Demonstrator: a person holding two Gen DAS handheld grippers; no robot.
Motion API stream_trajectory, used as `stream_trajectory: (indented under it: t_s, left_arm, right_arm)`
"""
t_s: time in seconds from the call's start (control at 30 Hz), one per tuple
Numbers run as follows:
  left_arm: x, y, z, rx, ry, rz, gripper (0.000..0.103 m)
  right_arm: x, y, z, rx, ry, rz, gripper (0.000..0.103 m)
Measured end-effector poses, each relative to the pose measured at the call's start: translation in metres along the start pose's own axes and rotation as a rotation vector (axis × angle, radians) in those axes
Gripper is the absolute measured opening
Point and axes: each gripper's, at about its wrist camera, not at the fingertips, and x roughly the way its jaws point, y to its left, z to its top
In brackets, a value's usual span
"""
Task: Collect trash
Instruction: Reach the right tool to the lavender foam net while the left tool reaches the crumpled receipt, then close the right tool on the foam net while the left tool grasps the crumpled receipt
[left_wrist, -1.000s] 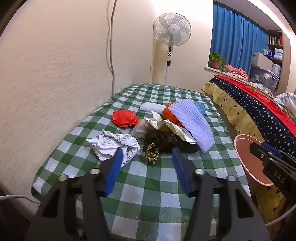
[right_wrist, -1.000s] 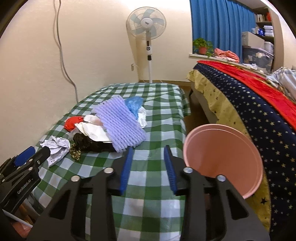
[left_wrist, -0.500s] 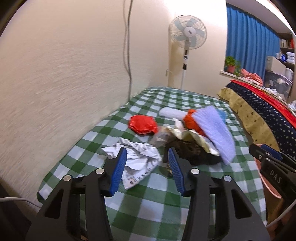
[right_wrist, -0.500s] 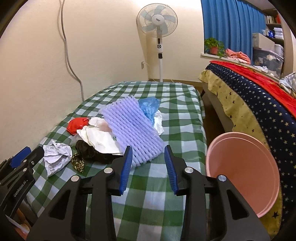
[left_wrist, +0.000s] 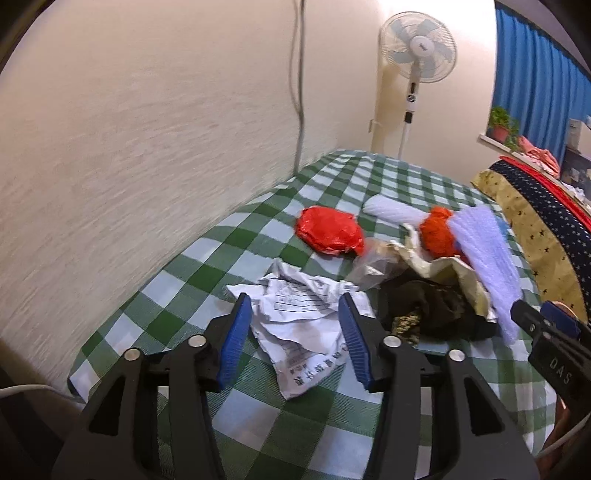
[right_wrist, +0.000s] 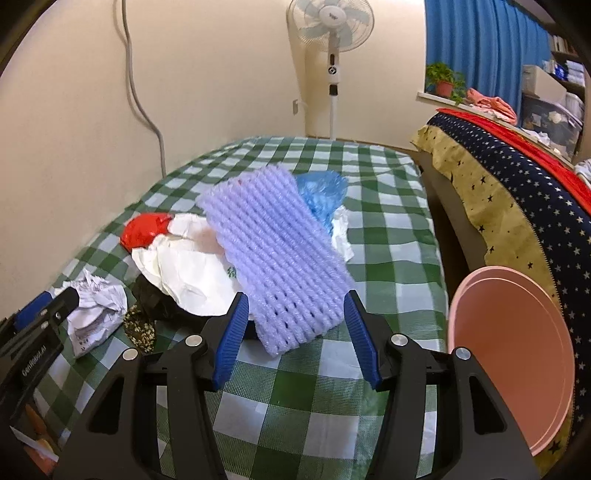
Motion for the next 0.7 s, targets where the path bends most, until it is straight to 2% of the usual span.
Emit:
stream_trajectory:
  t_s: [0.17,0.33,0.43,0.53,0.6,0.7]
  left_arm:
    - [0.013,0.008,0.002,-0.049,0.032,0.018,0.058]
    - [0.022,0.014,0.002,-0.087,0.068,0.01,0.057]
    - [0.027,0.014,0.002,-0.093,0.084,0.001,0.056]
    - [0.03,0.012,0.002,-0.092,0.097,-0.007,0.045]
    - [0.031,0.012,0.002,-0.095,0.102,-0.018,0.037]
    - [0.03,0.009,0.003,-0.092,0.097,-0.042,0.032]
  right_arm:
    - [0.012,0.006,-0.002,-0.027,0.034,0.0,0.056]
    - [0.02,0.005,-0.005,-0.026,0.063,-0.007,0.056]
    - [0.021,0.006,-0.005,-0.035,0.065,-0.003,0.052]
    - [0.021,0.007,-0.006,-0.042,0.071,0.003,0.042]
    - [0.022,0.007,-0.006,-0.045,0.079,0.013,0.027]
    - [0.019,0.005,-0.005,-0.039,0.077,0.029,0.014]
